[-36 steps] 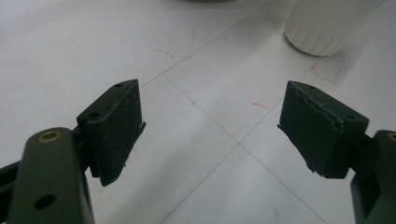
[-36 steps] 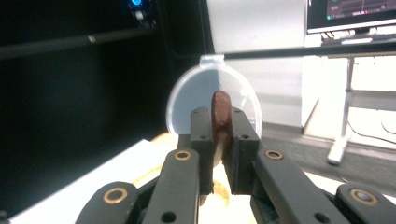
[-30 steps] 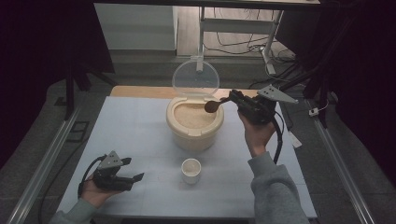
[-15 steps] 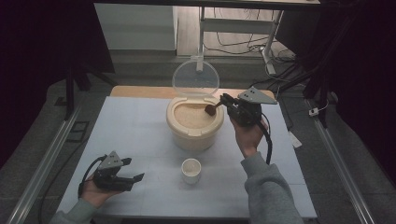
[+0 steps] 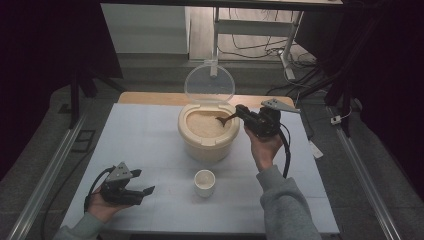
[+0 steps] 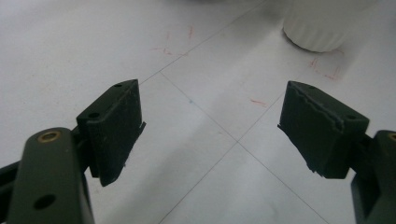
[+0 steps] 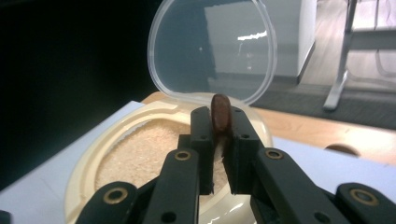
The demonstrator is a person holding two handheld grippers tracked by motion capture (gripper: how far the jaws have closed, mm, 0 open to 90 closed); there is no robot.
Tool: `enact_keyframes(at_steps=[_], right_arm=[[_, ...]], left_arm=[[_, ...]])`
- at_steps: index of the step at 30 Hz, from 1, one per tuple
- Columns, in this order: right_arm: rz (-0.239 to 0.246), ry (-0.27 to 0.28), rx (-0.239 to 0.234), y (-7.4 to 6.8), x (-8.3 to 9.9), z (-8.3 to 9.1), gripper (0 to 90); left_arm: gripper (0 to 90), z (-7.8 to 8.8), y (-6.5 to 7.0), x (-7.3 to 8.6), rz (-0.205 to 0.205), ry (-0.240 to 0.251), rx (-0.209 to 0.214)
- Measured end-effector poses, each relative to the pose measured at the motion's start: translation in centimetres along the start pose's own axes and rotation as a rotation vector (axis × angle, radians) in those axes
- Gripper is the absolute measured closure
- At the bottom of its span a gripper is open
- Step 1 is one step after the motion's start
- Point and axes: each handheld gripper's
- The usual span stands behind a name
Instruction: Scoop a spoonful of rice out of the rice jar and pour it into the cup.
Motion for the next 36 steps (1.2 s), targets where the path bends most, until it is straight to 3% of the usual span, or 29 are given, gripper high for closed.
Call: enact_keyframes(at_steps=[1,2,3,4,7,12,20,22,36], right_arm=[[-0.047,0.006,-0.010,0.3,0.2,0.0,83.0],[-0.047,0.006,-0.010,0.3,0.2,0.0,83.0],[-0.106,0.013,-0.028,0.7,0.5,-0.1,83.0],[-0.131,0.018,-0.032,0.9,0.7,-0.2,83.0],[-0.160,0.029,-0.039,1.2,0.9,-0.1,82.9],[-0.286,0.049,-0.068,2.4,1.5,0.1,82.8],[-0.386,0.062,-0.066,3.2,1.7,0.1,82.9],[-0.391,0.061,-0.068,3.3,1.7,0.1,82.9],[-0.573,0.104,-0.115,4.8,1.8,0.9,82.9]], left_arm=[[20.9,0.0,0.0,0.0,0.000,0.000,-0.001],[20.9,0.0,0.0,0.0,0.001,0.000,0.000],[20.9,0.0,0.0,0.0,0.000,0.000,0.000],[20.9,0.0,0.0,0.0,0.001,0.001,0.000],[20.9,0.0,0.0,0.0,0.001,0.002,-0.002],[20.9,0.0,0.0,0.0,-0.001,-0.001,-0.002],[20.9,0.0,0.0,0.0,-0.001,0.001,-0.001],[20.9,0.0,-0.1,0.0,0.000,0.001,-0.002],[20.9,0.0,0.3,-0.1,-0.021,0.000,-0.014]])
Point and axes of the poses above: each handheld gripper's, and its own axes: z roughly backward along the jaws, x roughly out of its underside, y roughly to its right, and after that the axes turned 10 degrees about -x, right-handed
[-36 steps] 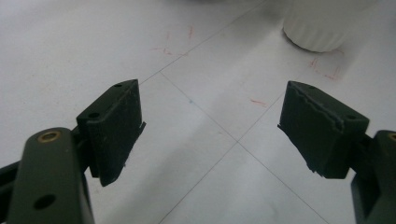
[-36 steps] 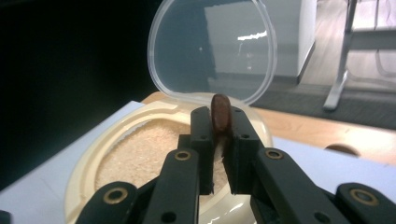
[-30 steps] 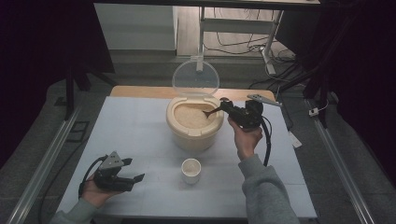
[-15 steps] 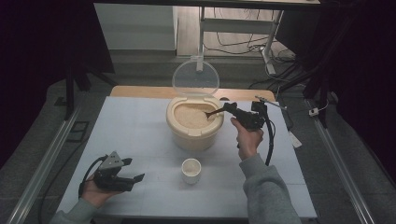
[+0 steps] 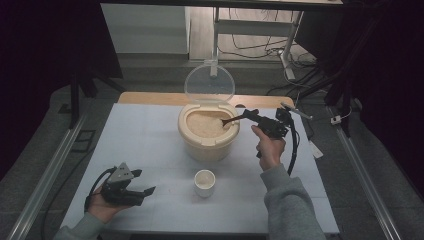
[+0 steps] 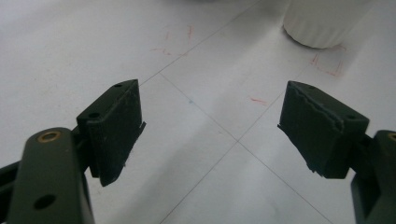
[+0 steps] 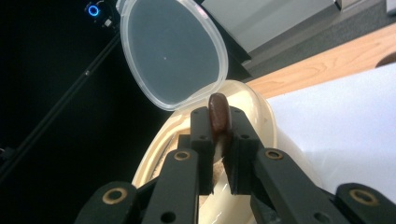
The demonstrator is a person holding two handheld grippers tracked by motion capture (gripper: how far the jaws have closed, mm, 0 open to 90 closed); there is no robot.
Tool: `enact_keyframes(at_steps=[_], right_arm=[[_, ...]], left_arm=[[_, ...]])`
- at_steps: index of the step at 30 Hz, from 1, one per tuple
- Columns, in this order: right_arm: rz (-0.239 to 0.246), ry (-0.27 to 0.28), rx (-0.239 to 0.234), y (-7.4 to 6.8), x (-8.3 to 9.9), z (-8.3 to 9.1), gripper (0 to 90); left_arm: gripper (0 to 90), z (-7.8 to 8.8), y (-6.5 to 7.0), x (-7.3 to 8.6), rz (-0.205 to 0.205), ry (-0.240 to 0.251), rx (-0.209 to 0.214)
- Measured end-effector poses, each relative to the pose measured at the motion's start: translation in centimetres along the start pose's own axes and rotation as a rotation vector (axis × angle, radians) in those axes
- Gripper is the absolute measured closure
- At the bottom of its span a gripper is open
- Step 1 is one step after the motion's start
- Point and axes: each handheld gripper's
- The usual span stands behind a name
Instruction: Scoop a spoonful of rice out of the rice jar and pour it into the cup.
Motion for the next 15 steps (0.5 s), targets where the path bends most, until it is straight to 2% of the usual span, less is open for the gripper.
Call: enact_keyframes(at_steps=[5,15], right_arm=[[-0.052,0.004,-0.023,0.34,-0.23,0.19,82.9],[-0.112,0.001,-0.051,0.73,-0.61,0.49,82.9]], left_arm=[[20.9,0.01,-0.12,0.04,0.006,0.000,0.004],[20.9,-0.02,-0.15,0.09,0.011,0.001,0.010]])
Point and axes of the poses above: each handheld gripper's, and its own axes: z roughly backward along the jaws, x roughly out of its underside, y roughly to its right, and after that the axes turned 10 degrees about -x, right-handed
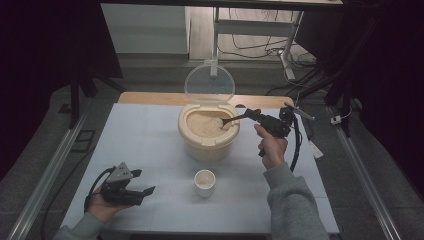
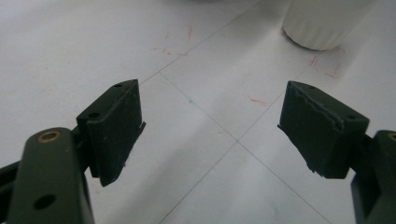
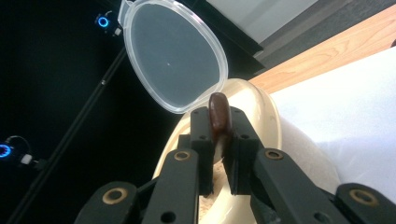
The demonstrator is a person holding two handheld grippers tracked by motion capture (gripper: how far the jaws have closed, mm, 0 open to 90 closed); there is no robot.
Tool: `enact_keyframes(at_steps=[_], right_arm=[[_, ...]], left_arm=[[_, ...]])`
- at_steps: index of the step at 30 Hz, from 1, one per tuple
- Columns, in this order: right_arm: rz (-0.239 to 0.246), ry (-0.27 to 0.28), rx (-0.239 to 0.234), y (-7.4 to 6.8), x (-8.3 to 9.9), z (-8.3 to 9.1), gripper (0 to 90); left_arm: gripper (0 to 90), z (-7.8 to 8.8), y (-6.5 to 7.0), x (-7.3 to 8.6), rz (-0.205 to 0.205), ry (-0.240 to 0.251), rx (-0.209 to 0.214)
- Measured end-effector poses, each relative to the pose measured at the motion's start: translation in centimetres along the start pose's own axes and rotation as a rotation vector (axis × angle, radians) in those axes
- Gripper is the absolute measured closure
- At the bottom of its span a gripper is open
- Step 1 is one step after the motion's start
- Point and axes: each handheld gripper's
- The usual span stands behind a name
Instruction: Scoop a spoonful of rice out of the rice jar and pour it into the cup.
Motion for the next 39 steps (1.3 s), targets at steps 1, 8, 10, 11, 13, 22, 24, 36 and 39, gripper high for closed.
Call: enact_keyframes(at_steps=[1,8,10,11,13,22,24,36,39], right_arm=[[-0.008,0.001,-0.006,0.1,-0.1,0.1,82.9],[-0.021,0.012,-0.017,0.2,-0.3,0.5,82.9],[-0.021,0.016,-0.021,0.2,-0.4,0.7,82.9],[-0.021,0.018,-0.022,0.2,-0.4,0.7,82.9],[-0.025,0.017,-0.030,0.1,-0.5,0.8,82.9],[-0.044,0.018,-0.040,0.1,-0.8,1.1,82.9],[-0.050,0.019,-0.042,0.2,-0.8,1.1,82.9],[-0.071,0.020,-0.064,-0.1,-1.0,1.6,82.9],[-0.076,0.015,-0.070,-0.2,-1.0,1.9,82.9]], left_arm=[[20.9,0.0,0.0,0.0,0.000,0.000,0.000],[20.9,-0.1,0.0,0.0,0.002,-0.001,0.002],[20.9,0.0,0.0,0.0,0.002,0.000,0.002],[20.9,0.0,0.0,0.0,0.002,0.000,0.002],[20.9,-0.1,0.0,0.0,0.001,-0.001,0.002],[21.0,-0.1,0.0,0.0,-0.002,-0.004,0.002],[20.9,-0.1,0.0,0.0,-0.001,-0.003,0.002],[21.0,-0.1,0.0,0.0,0.000,-0.003,0.002],[21.0,-0.1,0.0,0.0,0.000,-0.002,0.002]])
Point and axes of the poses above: each handheld gripper's, and its own axes: z roughly backward along the jaws, x roughly out of its underside, y roughly to its right, and after that the axes turned 10 degrees about -x, right-handed
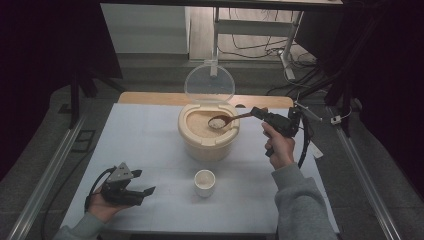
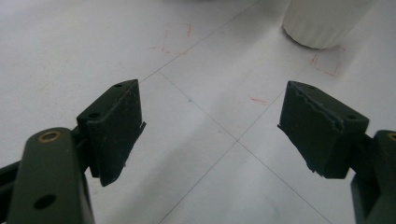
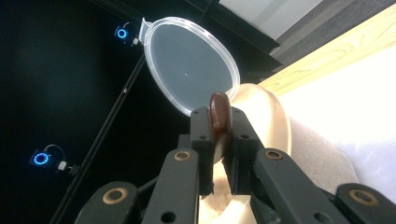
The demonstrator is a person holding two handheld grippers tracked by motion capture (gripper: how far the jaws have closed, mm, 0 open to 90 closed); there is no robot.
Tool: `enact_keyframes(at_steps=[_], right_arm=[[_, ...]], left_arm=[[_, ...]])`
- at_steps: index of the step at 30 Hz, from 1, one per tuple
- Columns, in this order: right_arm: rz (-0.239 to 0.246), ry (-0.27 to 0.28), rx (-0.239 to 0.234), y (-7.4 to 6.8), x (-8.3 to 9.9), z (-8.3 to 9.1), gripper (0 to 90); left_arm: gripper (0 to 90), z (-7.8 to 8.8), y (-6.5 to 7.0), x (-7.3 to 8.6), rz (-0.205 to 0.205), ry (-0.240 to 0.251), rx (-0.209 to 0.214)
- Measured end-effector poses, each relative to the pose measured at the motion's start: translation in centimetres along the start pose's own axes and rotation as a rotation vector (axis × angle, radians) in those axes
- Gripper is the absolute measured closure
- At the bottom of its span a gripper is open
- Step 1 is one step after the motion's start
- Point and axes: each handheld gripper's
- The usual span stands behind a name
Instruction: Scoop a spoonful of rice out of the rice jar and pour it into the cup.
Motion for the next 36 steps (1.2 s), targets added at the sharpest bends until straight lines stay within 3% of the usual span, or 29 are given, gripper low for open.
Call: enact_keyframes(at_steps=[11,28,36], right_arm=[[0.000,-0.045,-0.026,-1.2,0.6,1.2,82.9],[-0.027,-0.128,-0.077,-1.3,3.1,2.6,82.9],[-0.043,-0.162,-0.086,-0.3,4.7,3.0,82.9]], left_arm=[[21.0,0.0,-0.1,0.0,0.001,-0.003,0.000],[20.9,-0.1,-0.1,0.0,0.001,-0.004,-0.002],[20.9,-0.1,0.0,0.0,-0.002,-0.005,-0.002]])
Point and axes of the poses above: each handheld gripper's, and its own axes: z roughly backward along the jaws, x roughly out of its underside, y roughly to its right, and after that the axes turned 10 degrees about -x, right-handed
